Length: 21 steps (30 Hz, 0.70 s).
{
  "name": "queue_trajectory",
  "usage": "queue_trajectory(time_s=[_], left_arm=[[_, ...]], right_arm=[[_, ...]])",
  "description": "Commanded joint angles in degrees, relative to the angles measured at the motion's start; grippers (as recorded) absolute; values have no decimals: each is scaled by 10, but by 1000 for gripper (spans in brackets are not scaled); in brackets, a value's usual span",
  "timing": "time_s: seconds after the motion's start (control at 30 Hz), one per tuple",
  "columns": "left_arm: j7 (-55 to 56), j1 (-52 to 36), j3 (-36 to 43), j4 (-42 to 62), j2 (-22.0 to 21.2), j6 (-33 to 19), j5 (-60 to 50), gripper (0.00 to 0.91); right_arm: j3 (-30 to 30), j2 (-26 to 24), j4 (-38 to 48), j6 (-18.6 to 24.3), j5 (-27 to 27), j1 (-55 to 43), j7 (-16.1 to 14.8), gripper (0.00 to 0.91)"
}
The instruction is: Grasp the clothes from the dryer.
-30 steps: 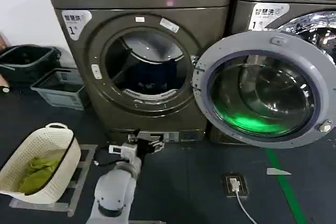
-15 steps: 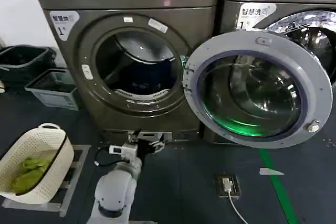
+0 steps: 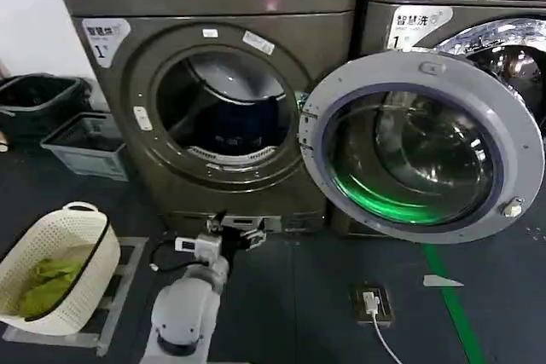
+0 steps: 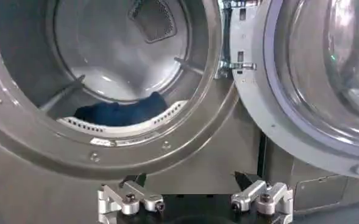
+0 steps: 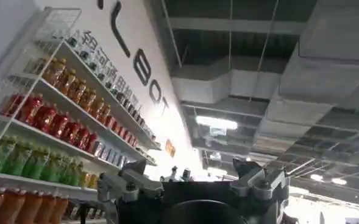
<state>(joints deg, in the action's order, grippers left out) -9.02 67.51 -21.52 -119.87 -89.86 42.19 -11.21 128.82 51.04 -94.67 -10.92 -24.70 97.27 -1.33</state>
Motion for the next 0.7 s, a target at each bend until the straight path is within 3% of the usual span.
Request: queue_trajectory(time_s=[0.03,0.7], left_arm=[[0,3,-1,-5,0,28,-2,907],[10,6,-6,-8,-3,28,0,907]], right_arm=[[-2,0,-1,1,-1,-1,0,907],[-3,0,3,2,-2,-1,0,907]])
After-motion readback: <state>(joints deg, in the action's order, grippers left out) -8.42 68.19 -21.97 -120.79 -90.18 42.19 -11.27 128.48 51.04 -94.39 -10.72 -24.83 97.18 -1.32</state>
